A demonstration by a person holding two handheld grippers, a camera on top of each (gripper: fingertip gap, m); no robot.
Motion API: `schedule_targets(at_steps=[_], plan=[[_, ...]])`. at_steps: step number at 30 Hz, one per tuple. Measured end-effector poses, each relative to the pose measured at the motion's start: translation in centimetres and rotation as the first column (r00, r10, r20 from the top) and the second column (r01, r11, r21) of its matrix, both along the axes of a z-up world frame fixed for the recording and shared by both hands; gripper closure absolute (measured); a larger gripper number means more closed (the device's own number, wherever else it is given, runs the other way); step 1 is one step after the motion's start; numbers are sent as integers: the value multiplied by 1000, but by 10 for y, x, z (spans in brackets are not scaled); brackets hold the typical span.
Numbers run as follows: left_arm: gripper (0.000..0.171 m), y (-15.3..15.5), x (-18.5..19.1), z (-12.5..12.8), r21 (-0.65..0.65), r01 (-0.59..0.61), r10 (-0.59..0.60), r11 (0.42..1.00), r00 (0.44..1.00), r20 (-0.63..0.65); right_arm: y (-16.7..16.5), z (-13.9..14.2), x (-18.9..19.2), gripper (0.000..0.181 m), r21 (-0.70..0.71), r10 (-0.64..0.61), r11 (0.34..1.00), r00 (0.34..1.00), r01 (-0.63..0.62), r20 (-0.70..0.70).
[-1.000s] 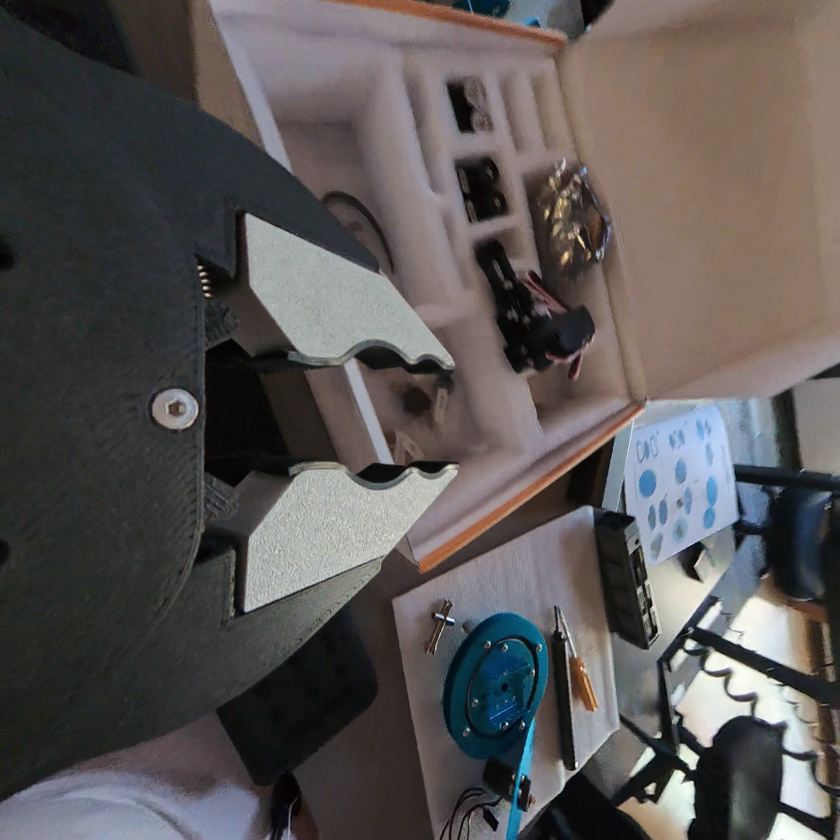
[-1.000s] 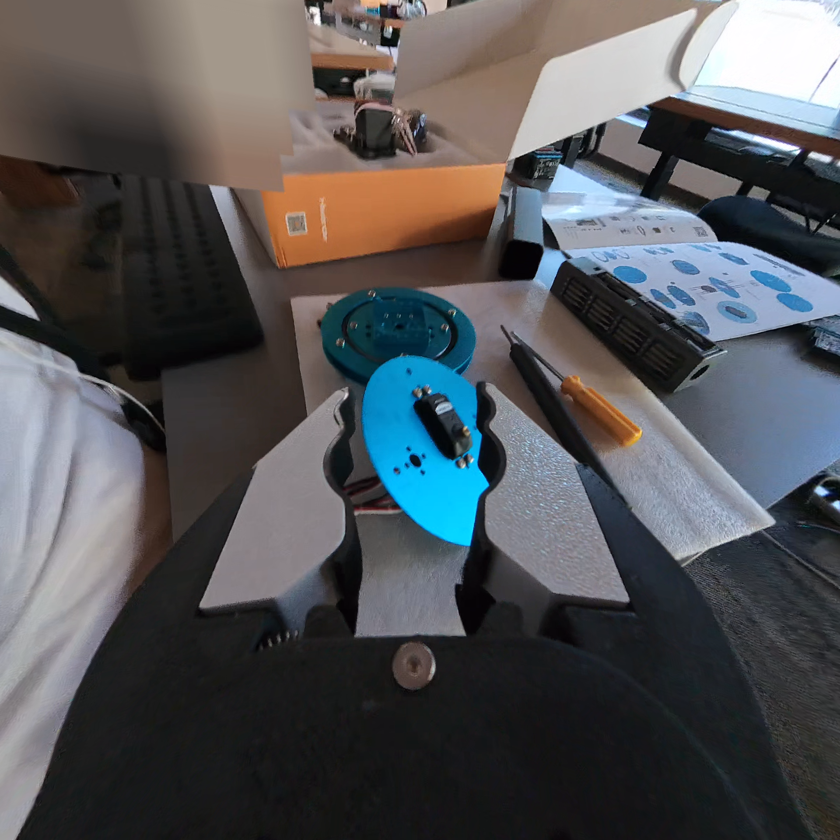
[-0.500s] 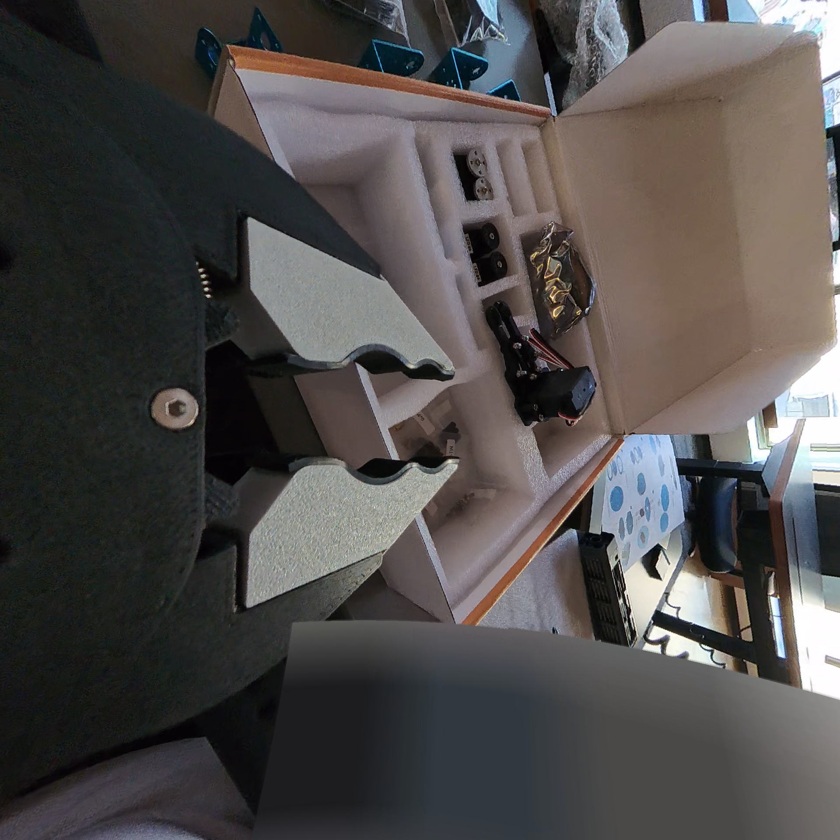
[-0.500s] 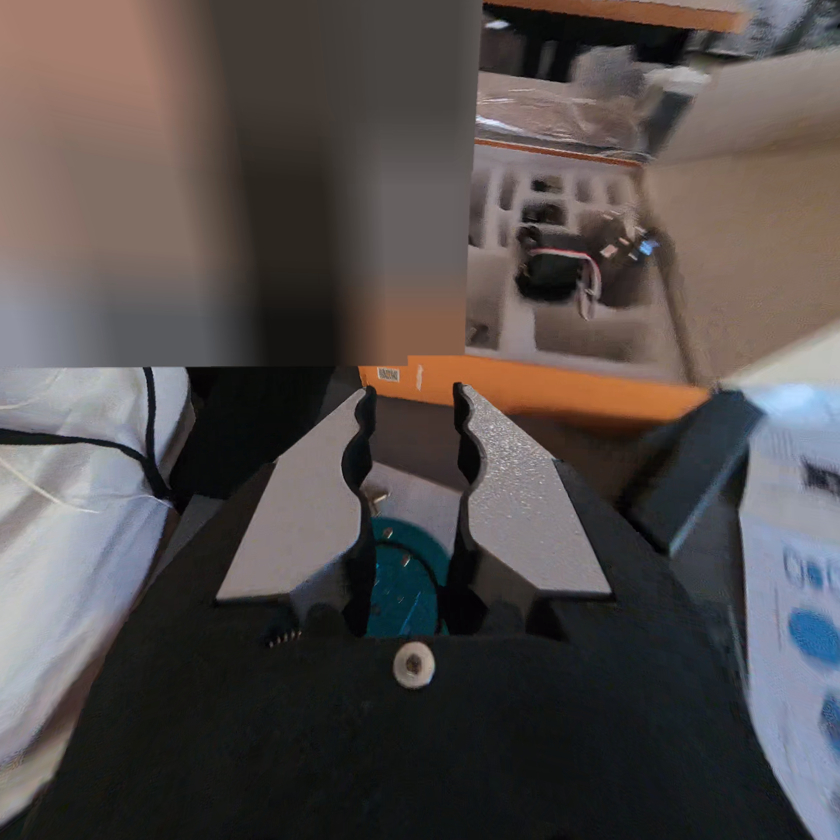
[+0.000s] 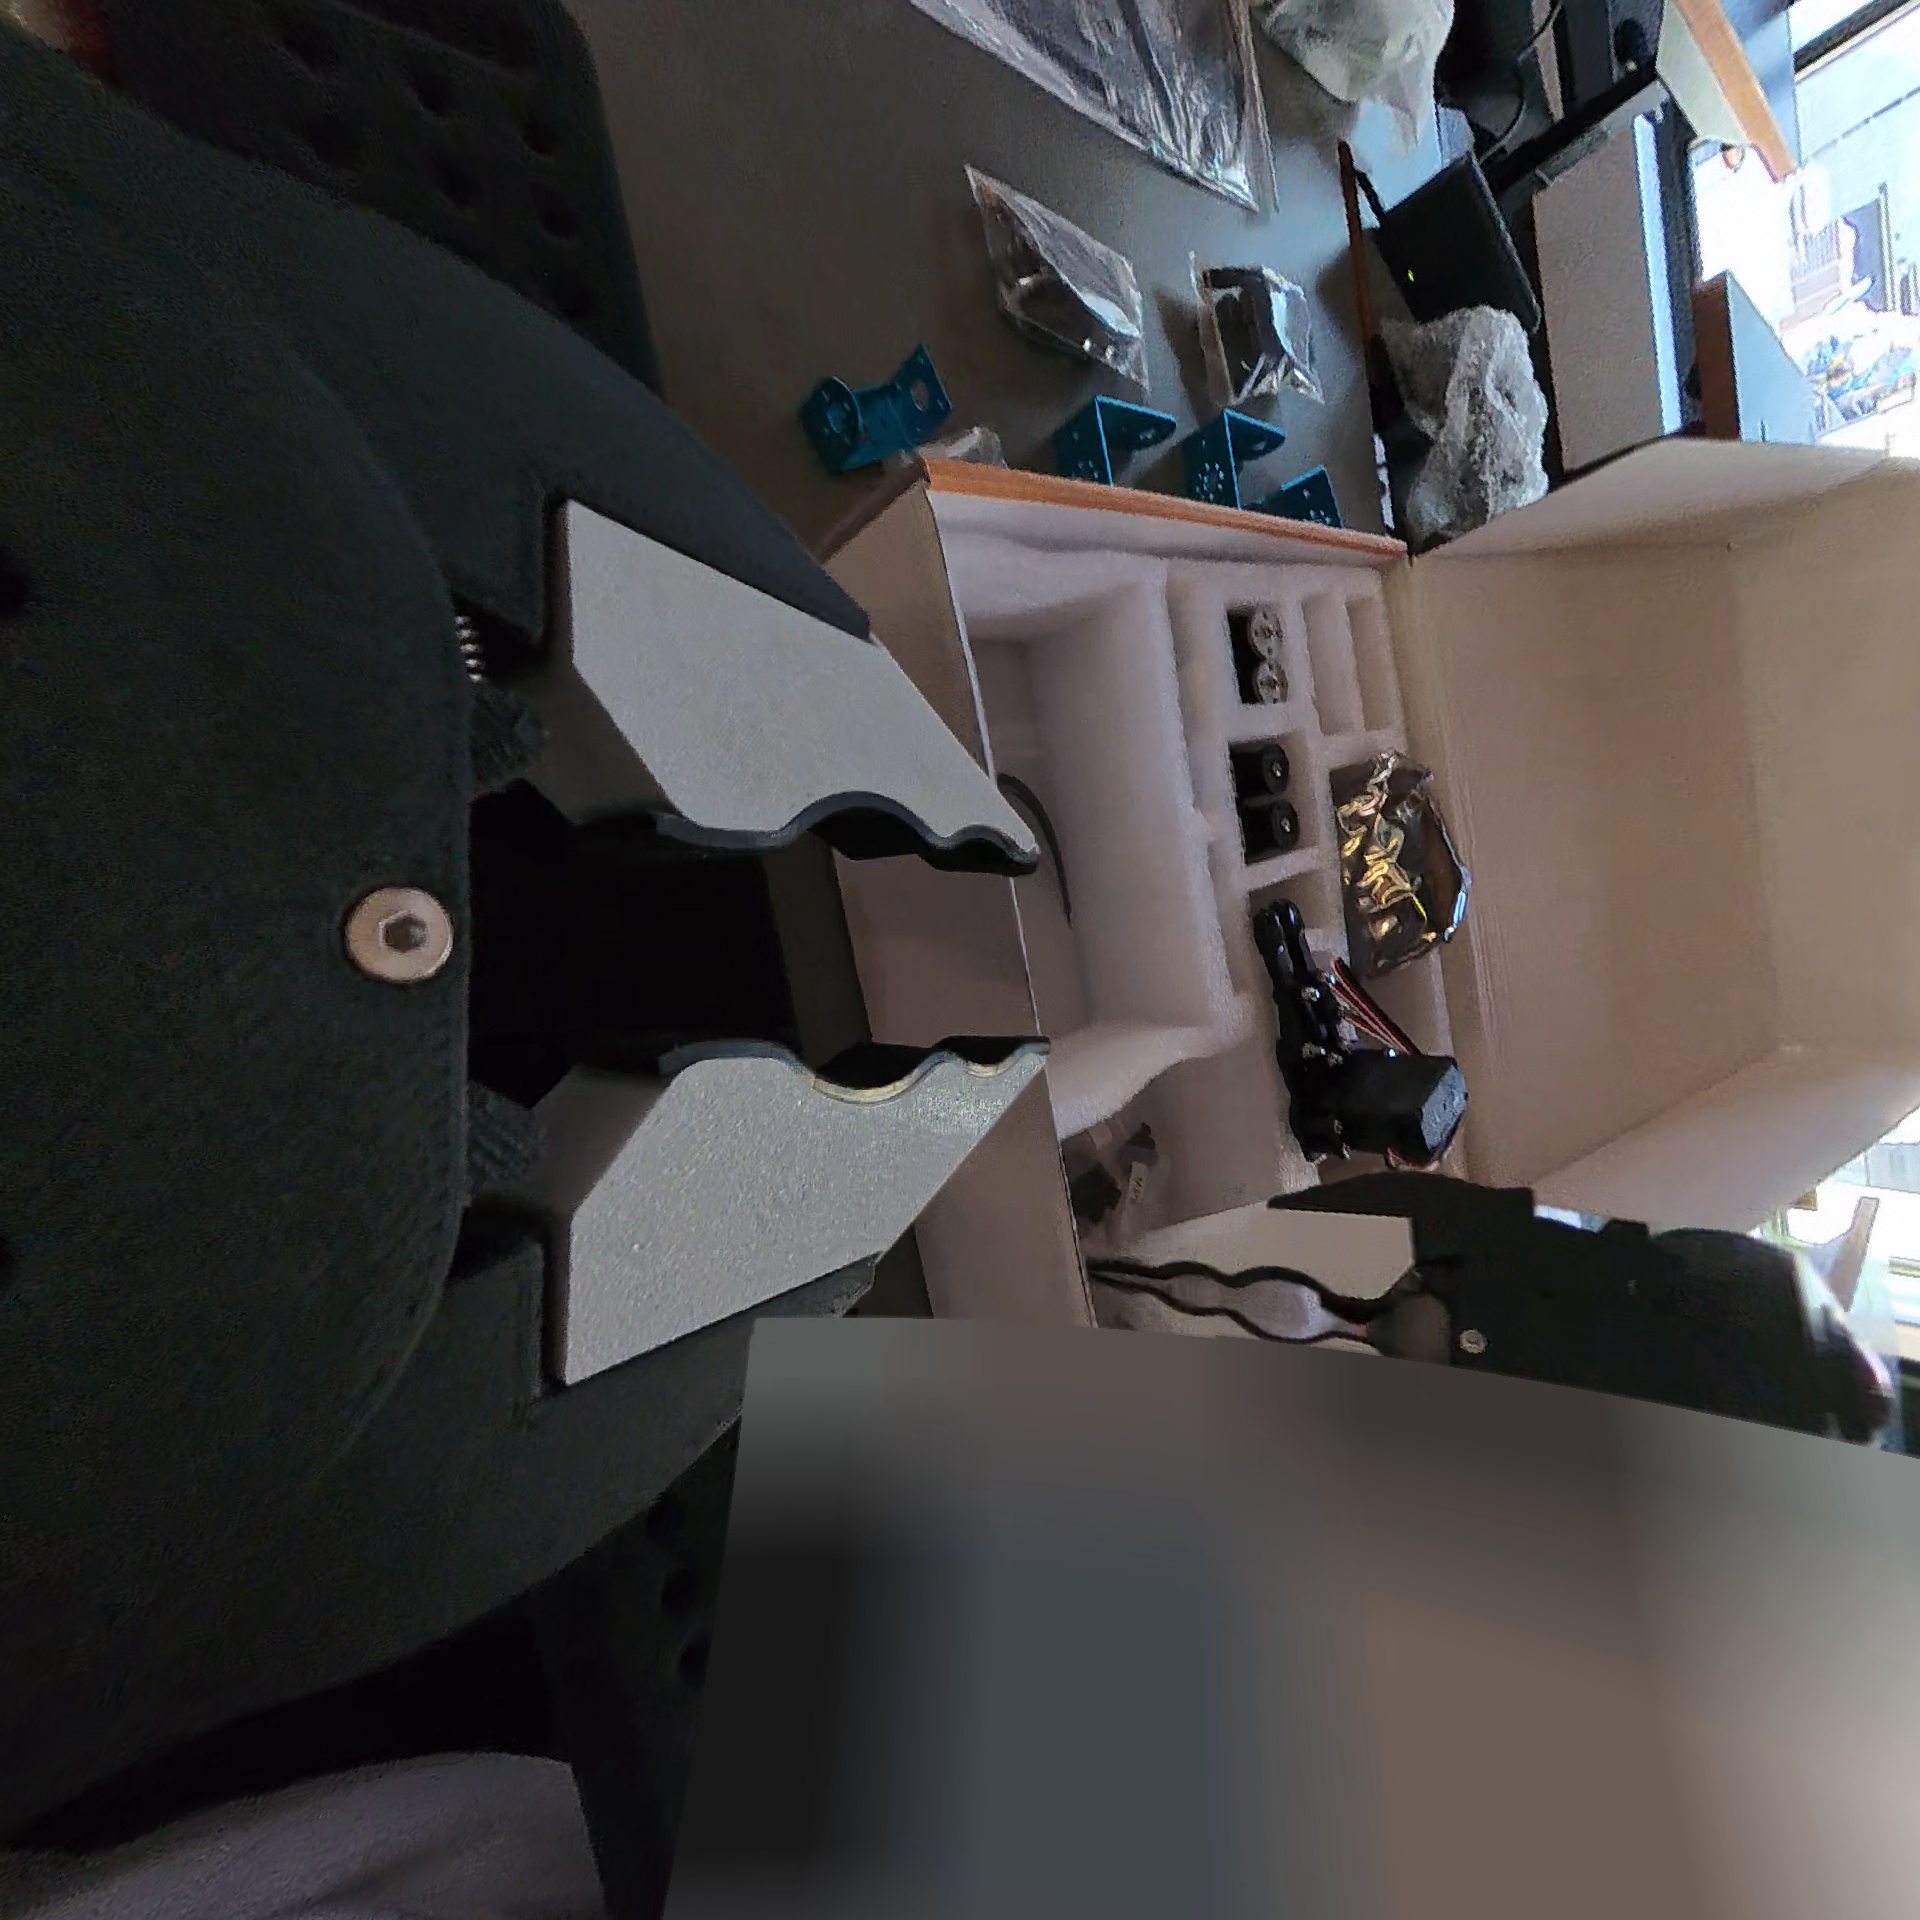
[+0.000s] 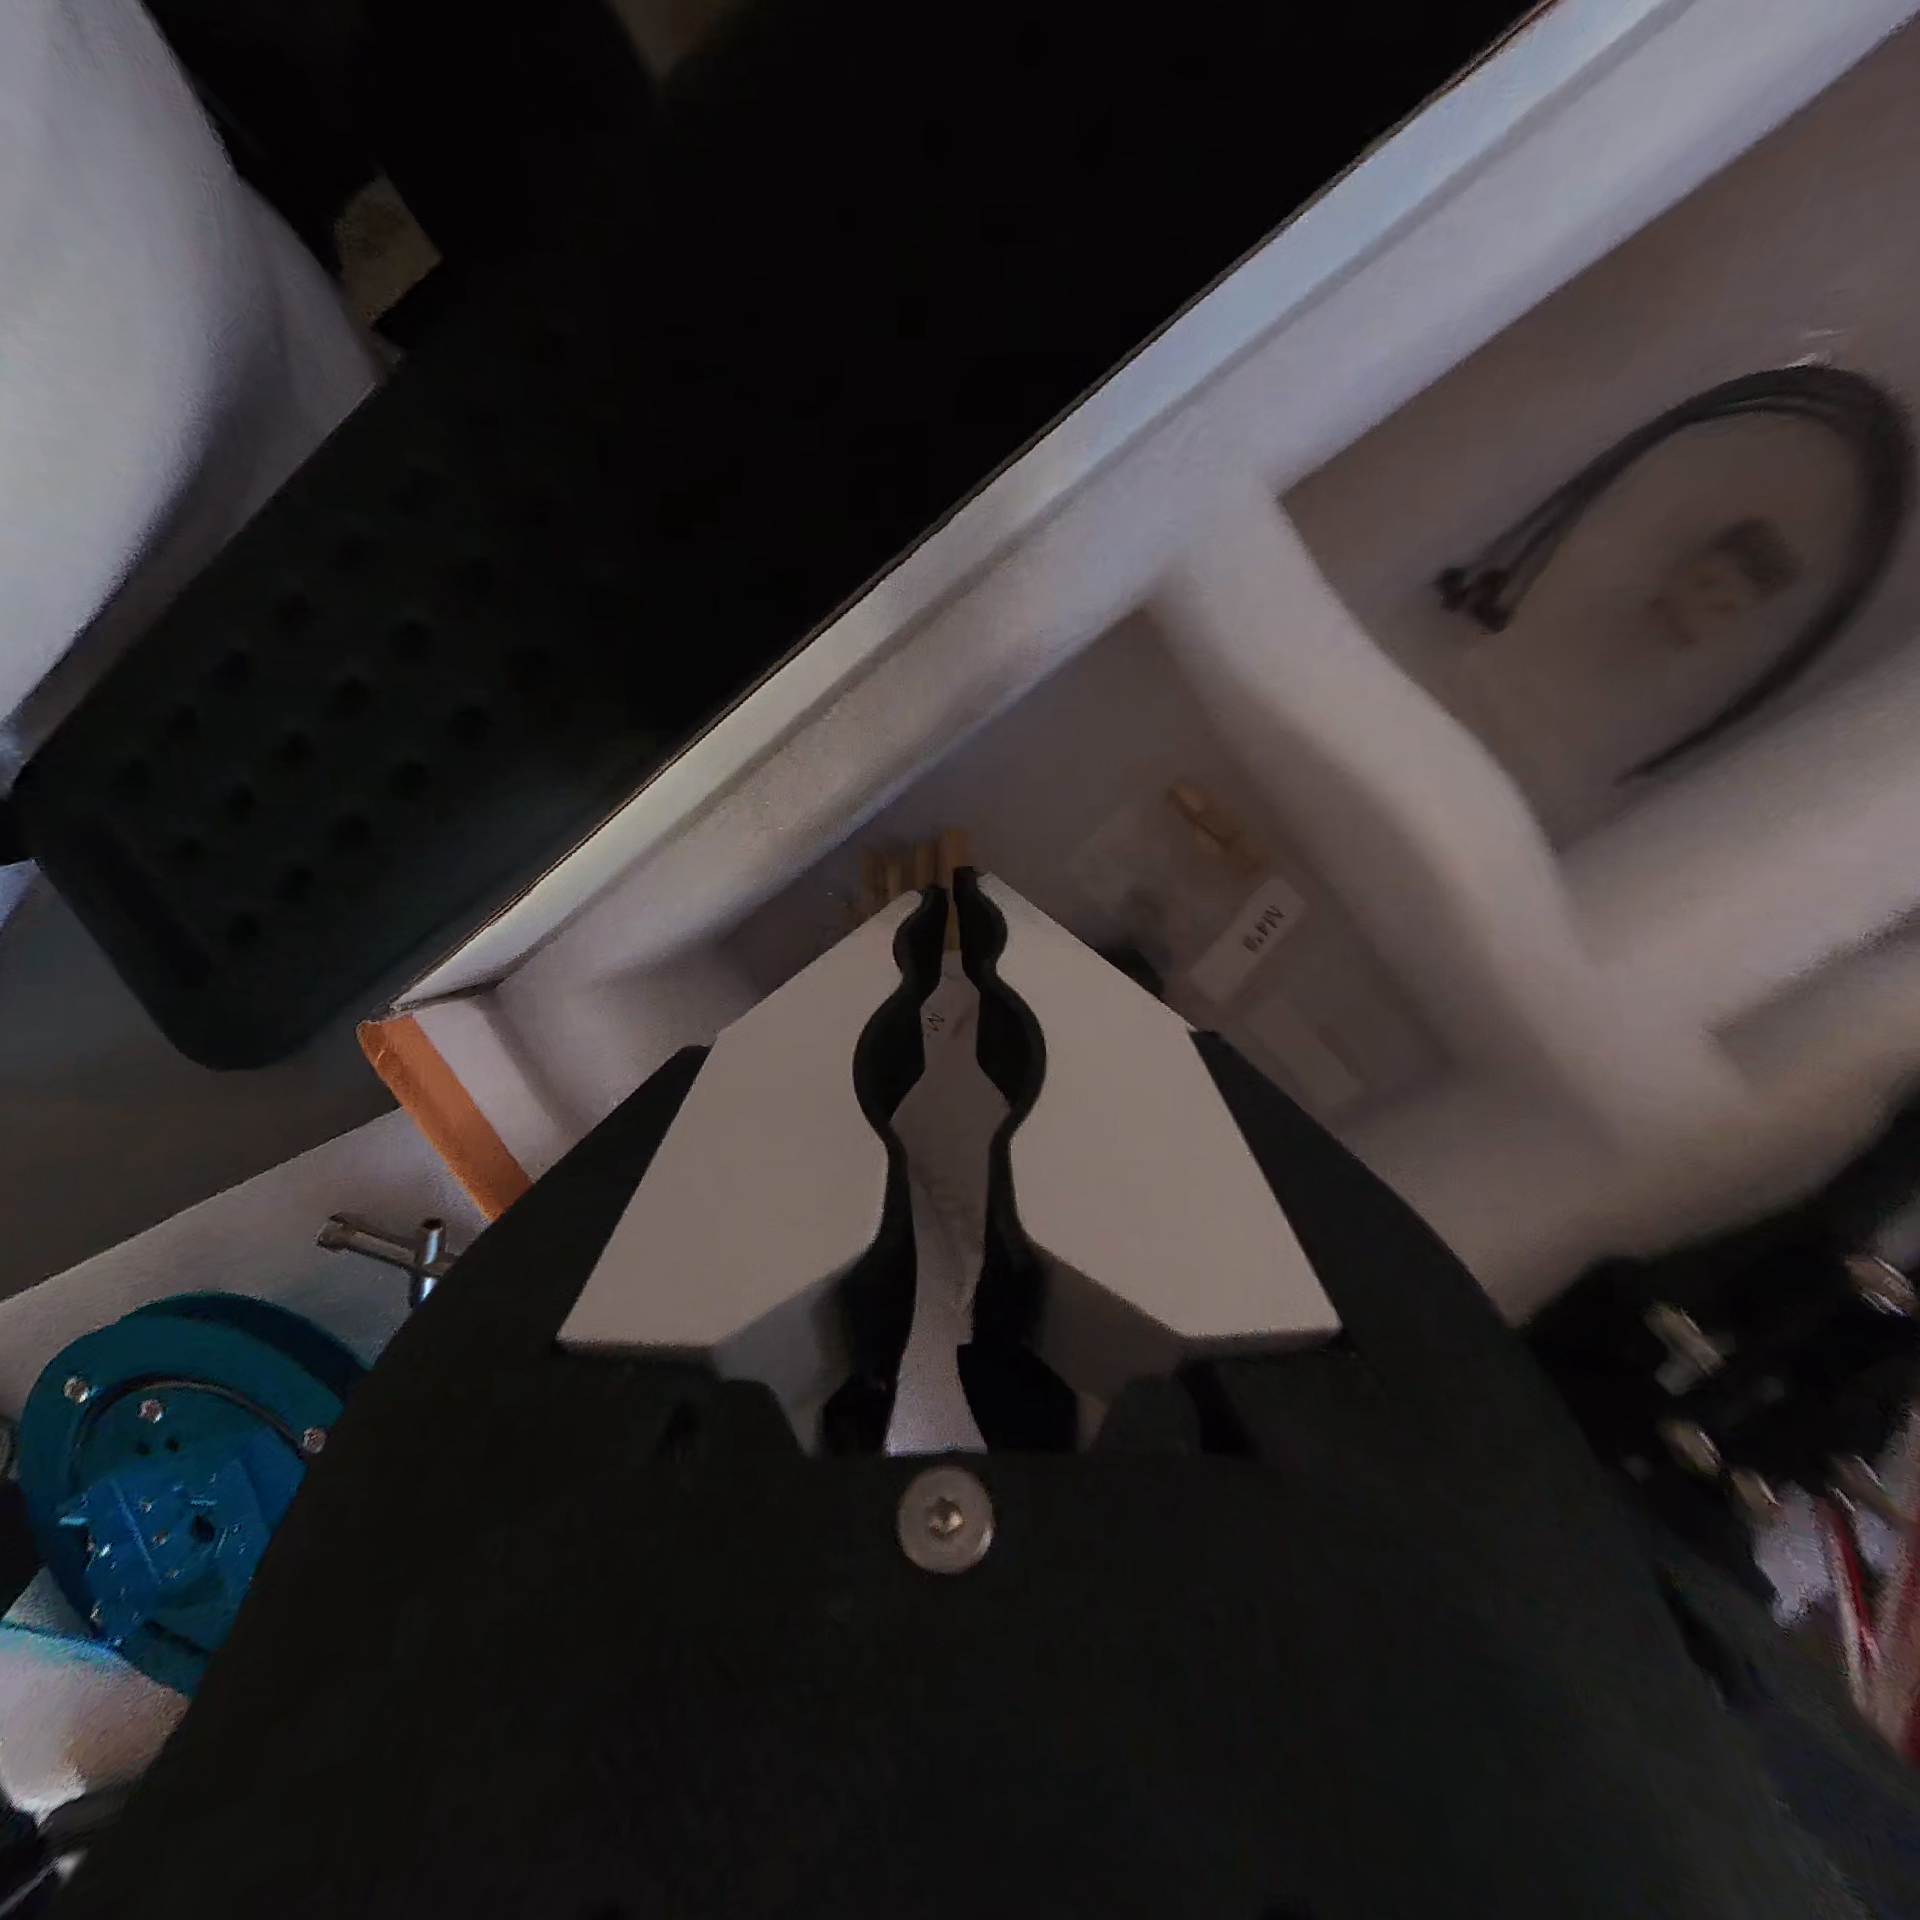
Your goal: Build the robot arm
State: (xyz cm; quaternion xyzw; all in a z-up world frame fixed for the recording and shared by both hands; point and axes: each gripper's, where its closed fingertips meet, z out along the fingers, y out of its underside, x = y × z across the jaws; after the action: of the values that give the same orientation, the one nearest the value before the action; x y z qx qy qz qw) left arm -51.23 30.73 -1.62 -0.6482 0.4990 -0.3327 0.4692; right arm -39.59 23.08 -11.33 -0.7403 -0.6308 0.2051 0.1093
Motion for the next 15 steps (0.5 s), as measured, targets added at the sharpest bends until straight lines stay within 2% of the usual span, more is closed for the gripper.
schedule_targets(at_steps=[9, 15], plan=[[141, 8, -6, -5, 5, -6, 6, 1000, 1000, -18, -11, -30, 1, 155, -179, 51, 983, 992, -29, 117], [141, 7, -10, -6, -2, -13, 13, 1000, 1000, -19, -11, -27, 2, 177, -177, 66, 983, 991, -45, 114]])
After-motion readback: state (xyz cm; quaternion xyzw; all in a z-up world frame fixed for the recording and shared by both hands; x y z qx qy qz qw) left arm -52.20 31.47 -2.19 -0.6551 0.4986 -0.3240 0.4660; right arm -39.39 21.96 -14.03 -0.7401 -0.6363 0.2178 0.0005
